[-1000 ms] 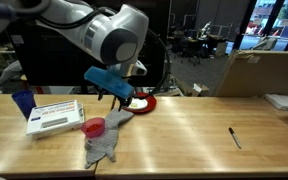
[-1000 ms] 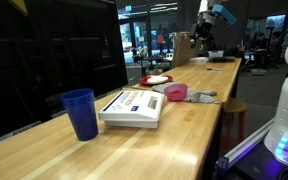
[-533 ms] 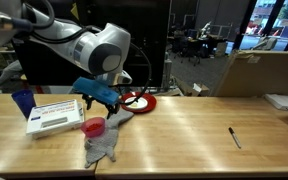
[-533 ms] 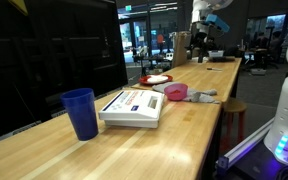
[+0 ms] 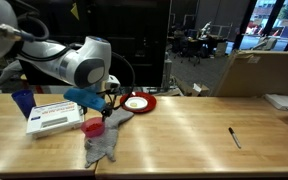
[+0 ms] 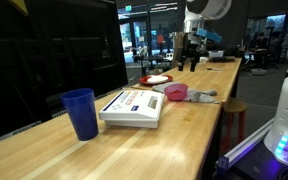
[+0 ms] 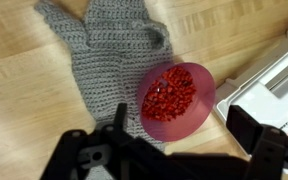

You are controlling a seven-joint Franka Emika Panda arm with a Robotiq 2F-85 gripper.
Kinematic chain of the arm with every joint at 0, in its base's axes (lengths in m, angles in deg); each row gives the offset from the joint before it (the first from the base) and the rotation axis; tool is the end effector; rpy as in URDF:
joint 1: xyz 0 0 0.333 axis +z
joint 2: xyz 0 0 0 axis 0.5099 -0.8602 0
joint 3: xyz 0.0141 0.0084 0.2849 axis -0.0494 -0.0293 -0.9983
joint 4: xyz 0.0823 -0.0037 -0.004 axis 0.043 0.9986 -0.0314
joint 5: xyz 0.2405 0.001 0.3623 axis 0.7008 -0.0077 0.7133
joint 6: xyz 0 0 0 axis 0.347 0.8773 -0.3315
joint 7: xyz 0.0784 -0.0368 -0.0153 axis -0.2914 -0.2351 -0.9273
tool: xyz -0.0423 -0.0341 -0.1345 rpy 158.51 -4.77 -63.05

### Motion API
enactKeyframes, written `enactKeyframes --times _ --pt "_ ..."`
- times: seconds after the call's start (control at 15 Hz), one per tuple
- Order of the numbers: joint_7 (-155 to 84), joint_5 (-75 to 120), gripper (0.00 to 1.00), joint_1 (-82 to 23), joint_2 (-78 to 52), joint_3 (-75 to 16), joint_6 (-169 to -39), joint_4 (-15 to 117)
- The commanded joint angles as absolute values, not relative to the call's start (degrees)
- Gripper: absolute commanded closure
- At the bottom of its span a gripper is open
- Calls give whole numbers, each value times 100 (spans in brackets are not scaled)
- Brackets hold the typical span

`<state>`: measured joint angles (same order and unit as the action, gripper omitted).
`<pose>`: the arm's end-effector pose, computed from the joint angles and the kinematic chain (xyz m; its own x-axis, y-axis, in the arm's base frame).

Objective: Move the pink bowl to the left and use the grey cloth to wipe the table

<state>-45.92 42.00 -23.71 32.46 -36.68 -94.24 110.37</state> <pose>0.4198 0.0936 0.3185 0.9938 0.1066 0.0315 0.1108 -0.9724 -0.2053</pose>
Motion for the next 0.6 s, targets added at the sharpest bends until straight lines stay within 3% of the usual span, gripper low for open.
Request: enactKeyframes --times 0.0,0.53 --pt "-4261 4072 0 -2315 3176 -3879 -10025 11251" --pt "-3705 3262 0 -2404 2903 -4148 -10932 11589"
